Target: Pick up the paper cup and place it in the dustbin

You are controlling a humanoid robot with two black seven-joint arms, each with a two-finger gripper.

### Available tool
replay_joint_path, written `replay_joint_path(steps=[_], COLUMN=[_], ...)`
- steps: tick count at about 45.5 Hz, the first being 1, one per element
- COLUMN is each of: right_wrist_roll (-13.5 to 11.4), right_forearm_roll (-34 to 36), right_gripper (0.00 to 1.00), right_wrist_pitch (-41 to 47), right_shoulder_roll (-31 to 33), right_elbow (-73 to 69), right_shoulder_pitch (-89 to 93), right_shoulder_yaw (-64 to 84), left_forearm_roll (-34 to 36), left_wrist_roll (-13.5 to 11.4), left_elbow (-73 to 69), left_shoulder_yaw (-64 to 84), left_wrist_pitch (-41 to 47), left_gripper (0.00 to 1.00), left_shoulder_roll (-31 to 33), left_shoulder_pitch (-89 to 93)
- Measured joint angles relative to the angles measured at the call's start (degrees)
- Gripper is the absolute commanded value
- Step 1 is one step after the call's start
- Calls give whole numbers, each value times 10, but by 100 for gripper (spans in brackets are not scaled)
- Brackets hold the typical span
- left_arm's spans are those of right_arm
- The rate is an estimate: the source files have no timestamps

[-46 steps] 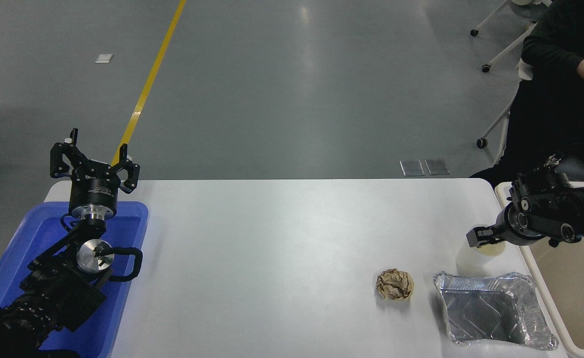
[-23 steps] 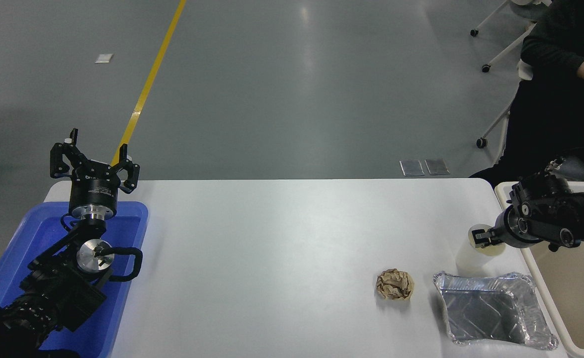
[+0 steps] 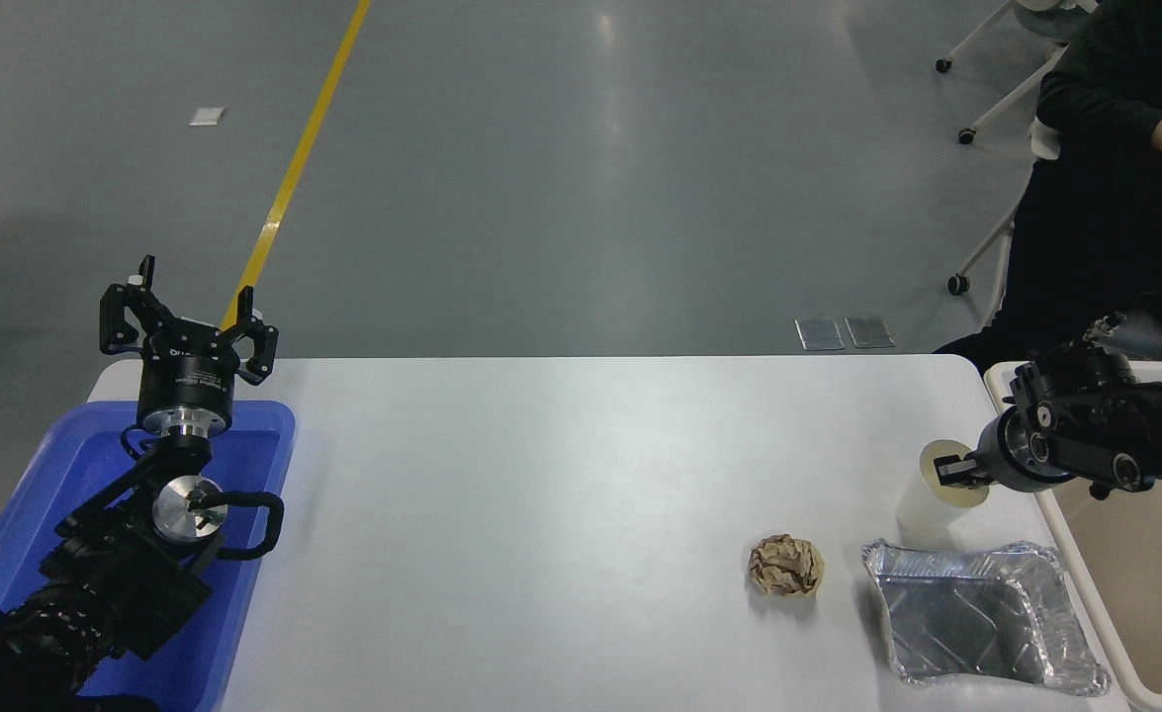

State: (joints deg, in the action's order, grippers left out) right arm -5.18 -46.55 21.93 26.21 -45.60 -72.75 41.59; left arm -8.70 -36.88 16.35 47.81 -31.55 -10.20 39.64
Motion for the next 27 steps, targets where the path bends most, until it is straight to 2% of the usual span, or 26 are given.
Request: replay_joint_path(steps=[16, 27], right_wrist_roll=[3, -1], right_forearm_roll=[6, 9], right_gripper=[0, 0], right_wrist_pitch=[42, 124], right_shoulder_roll=[85, 167], right_elbow=[-87, -192], right_shoulder_pitch=[-108, -271], right_shoulder_yaw=[-26, -23], left_forearm_roll=[0, 0], left_wrist_roll=[0, 0], left_elbow=[0, 0], left_shoulder_yaw=[0, 0], left_wrist_pitch=[0, 0], left_gripper=[99, 99], left_shoulder_roll=[0, 0], left_shoulder_pitch=[0, 0])
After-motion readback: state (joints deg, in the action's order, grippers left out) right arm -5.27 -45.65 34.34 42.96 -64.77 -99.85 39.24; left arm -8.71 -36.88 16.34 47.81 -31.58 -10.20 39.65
